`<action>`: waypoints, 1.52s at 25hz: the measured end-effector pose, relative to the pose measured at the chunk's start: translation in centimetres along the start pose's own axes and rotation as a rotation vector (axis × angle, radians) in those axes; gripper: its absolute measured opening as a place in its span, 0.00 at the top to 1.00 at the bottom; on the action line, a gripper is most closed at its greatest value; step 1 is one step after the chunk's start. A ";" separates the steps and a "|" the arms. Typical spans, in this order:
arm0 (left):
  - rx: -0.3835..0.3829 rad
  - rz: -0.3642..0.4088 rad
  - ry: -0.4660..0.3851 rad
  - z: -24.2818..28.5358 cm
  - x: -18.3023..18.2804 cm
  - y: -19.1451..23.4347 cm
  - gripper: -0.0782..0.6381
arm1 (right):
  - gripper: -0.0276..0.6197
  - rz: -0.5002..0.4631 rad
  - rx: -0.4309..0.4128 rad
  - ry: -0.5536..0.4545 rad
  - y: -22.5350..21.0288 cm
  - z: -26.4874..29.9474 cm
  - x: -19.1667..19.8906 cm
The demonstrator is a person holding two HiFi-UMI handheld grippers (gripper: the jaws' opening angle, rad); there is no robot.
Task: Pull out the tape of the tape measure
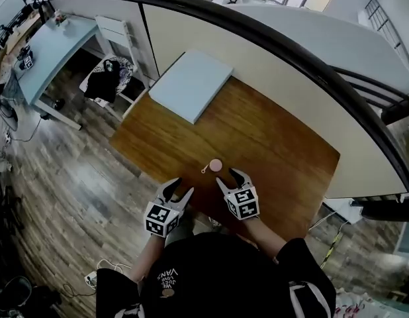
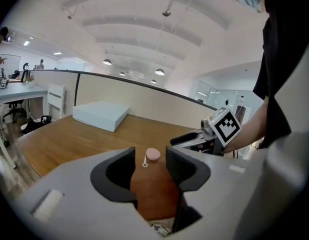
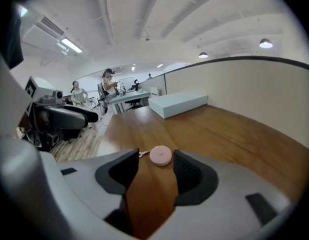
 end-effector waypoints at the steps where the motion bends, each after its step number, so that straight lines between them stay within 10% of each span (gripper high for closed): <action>1: 0.014 0.004 0.011 0.3 -0.2 0.6 0.64 | 0.67 0.006 0.012 0.009 0.1 0.5 0.1; 12: 0.096 0.016 0.090 2.6 -1.2 4.7 0.64 | 0.67 -0.019 0.100 0.104 -1.0 4.9 1.0; 38: 0.175 0.110 0.187 5.1 0.2 3.1 0.64 | 0.63 -0.224 -0.040 0.110 -1.0 5.4 0.0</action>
Point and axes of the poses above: the fingertips, and each gripper's own axes: z forward along the fingers, y to its left, x out of its underside, the point moved 5 cm from there along -z, backward along the fingers, and after that the axes turned 12 degrees about -z, right-handed, at the moved point
